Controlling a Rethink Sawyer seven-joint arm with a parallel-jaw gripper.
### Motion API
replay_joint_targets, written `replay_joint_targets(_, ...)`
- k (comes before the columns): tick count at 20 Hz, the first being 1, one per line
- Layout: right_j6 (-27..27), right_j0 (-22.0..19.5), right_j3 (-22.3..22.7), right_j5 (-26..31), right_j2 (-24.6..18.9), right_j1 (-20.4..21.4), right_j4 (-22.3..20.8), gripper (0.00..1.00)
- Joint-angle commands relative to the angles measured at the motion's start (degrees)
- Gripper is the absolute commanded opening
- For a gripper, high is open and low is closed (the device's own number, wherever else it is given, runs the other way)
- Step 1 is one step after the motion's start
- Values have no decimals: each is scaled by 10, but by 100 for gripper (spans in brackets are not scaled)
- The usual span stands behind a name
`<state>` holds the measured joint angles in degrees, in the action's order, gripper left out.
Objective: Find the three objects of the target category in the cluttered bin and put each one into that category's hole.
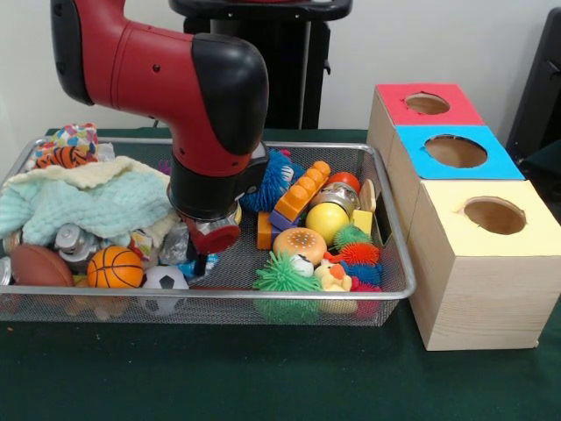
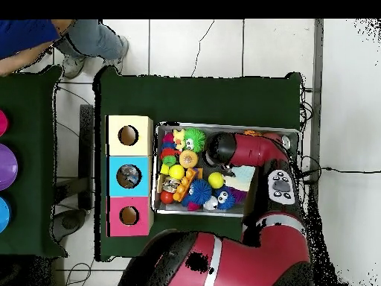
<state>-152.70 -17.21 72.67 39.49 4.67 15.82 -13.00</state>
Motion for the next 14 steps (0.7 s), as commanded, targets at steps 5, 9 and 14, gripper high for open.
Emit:
replay_joint_targets(5,18,-21,26,-17,-33,-40,-5,0)
replay_joint_targets(9,16,-27,27,-17,-40,-40,2,0)
replay_joint_targets(14,29,-26,29,10,-44,-18,7,0)
